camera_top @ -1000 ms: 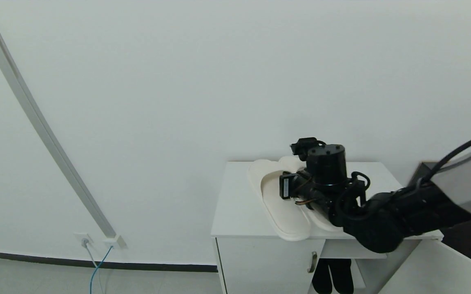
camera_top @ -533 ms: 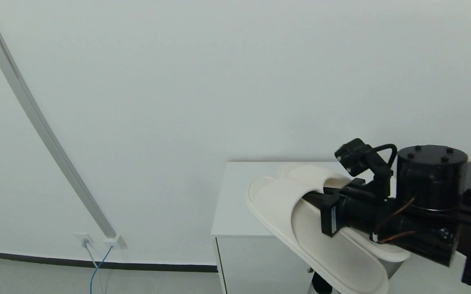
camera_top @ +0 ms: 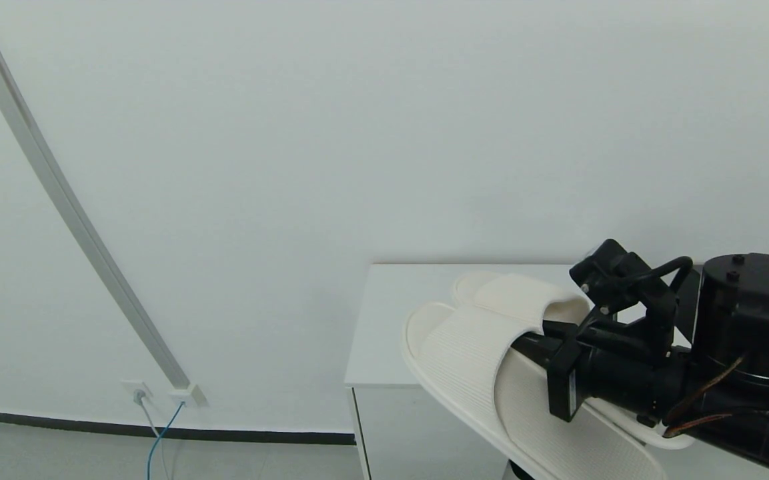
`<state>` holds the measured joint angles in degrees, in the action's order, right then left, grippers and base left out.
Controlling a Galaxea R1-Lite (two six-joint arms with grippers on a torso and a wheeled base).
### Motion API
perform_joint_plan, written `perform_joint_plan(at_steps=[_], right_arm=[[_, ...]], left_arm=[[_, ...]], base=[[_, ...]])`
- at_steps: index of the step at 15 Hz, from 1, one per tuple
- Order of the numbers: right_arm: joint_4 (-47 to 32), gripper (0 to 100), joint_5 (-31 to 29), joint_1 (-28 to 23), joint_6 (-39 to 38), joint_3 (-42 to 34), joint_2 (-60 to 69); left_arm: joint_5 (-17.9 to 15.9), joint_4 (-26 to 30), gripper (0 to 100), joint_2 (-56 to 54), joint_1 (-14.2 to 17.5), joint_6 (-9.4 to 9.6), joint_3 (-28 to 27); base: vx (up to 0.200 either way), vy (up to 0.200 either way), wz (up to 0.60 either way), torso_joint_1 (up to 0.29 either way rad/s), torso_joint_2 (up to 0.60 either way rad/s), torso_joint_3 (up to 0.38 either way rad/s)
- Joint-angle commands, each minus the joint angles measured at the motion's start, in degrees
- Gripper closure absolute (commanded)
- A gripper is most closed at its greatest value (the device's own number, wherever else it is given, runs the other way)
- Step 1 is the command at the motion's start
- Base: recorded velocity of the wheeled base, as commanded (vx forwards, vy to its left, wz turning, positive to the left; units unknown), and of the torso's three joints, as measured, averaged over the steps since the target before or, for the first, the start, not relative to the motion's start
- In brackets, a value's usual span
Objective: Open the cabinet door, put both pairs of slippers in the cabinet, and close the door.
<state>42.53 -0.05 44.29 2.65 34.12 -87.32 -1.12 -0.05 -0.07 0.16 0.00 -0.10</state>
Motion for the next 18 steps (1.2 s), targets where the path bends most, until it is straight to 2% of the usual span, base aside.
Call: perform_joint_plan(at_steps=[1,9,18], right_arm=[[0.0,100,0.0,0.2,0.0,0.0,-0.3],[-0.1,100,-0.1,0.3,-0.4,-0.8,-0.5],[-0.1,100,-0.1,0.6,-0.4,-1.2,-0.6]], left_arm=[[0.0,0.0,100,0.1,0.0,0.00,0.0],[0.0,0.0,100,0.1,0.0,-0.09,0.0],[0.0,0.0,100,0.1,0.0,-0.18,0.0]], base=[[0.000,0.000,0.00,0.000,0.00,0.000],[-0.200,0.000,0.00,0.005,0.00,0.002],[0.000,0.000,0.00,0.000,0.00,0.000]])
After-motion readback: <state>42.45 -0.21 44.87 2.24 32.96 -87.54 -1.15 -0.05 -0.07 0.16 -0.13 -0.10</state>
